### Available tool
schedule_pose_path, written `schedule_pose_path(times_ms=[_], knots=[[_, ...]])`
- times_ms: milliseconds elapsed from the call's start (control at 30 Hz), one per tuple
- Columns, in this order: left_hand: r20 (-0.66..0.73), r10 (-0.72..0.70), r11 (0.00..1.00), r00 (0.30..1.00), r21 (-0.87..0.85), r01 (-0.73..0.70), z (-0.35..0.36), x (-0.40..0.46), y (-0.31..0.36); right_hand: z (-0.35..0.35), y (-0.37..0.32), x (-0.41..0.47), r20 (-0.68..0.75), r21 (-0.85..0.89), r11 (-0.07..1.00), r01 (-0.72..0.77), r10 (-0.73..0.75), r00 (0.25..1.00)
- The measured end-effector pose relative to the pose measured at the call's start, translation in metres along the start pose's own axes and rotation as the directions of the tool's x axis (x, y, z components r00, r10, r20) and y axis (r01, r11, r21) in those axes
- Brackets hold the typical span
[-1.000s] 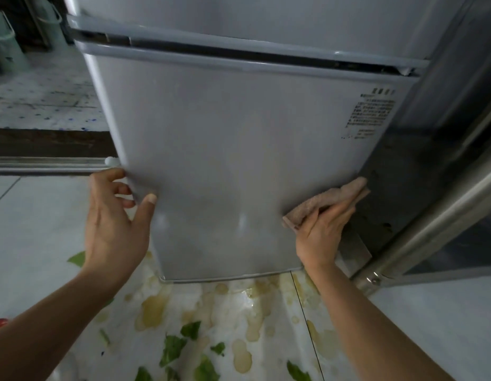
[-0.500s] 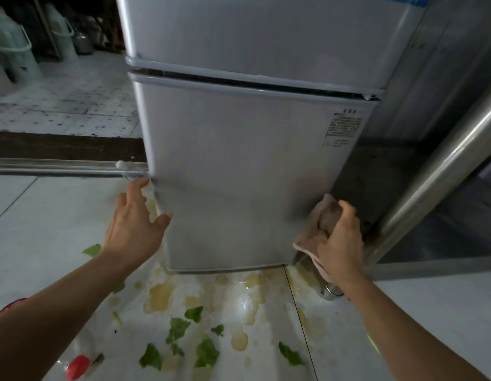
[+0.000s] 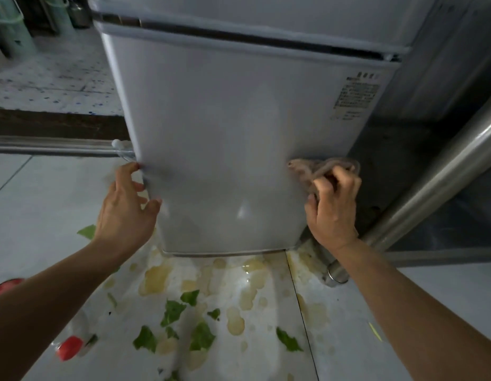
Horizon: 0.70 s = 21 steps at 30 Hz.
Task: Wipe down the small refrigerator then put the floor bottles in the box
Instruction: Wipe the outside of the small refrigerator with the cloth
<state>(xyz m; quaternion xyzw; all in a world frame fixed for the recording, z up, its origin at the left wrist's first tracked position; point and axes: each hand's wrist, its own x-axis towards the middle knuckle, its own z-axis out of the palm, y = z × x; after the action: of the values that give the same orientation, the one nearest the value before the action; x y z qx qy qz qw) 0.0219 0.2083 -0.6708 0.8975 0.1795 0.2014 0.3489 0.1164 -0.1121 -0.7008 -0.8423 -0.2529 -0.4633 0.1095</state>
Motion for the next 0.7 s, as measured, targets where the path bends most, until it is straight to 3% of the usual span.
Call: schedule_pose_path(times_ms=[133, 267, 333, 400, 533, 700], knots=[[-0.061, -0.030, 0.998, 0.998, -0.054, 0.027, 0.006, 0.000, 0.000, 0.013, 0.020, -0.049, 0.249, -0.027, 0.992, 0.122, -0.111, 0.962], [-0.072, -0.012, 0.998, 0.997, -0.059, 0.008, 0.006, 0.005, 0.001, 0.014, 0.021, -0.049, 0.335, -0.074, 0.979, 0.190, -0.155, 0.929], [-0.073, -0.025, 0.998, 0.997, -0.062, 0.020, 0.006, 0.004, 0.002, 0.012, 0.026, -0.046, 0.387, -0.089, 0.989, 0.121, -0.078, 0.919], [-0.069, -0.025, 0.997, 0.997, -0.073, 0.020, 0.007, 0.003, 0.001, 0.007, 0.024, -0.034, 0.311, -0.047, 0.998, 0.044, -0.027, 0.950], [-0.060, -0.015, 0.996, 0.998, -0.088, 0.010, 0.007, 0.003, -0.001, 0.000, 0.020, -0.008, 0.071, -0.035, 0.988, 0.150, -0.147, 0.987], [-0.113, 0.019, 0.996, 0.993, -0.090, -0.029, 0.012, 0.002, -0.002, 0.016, 0.012, -0.021, 0.025, -0.043, 0.992, 0.115, -0.114, 0.993]])
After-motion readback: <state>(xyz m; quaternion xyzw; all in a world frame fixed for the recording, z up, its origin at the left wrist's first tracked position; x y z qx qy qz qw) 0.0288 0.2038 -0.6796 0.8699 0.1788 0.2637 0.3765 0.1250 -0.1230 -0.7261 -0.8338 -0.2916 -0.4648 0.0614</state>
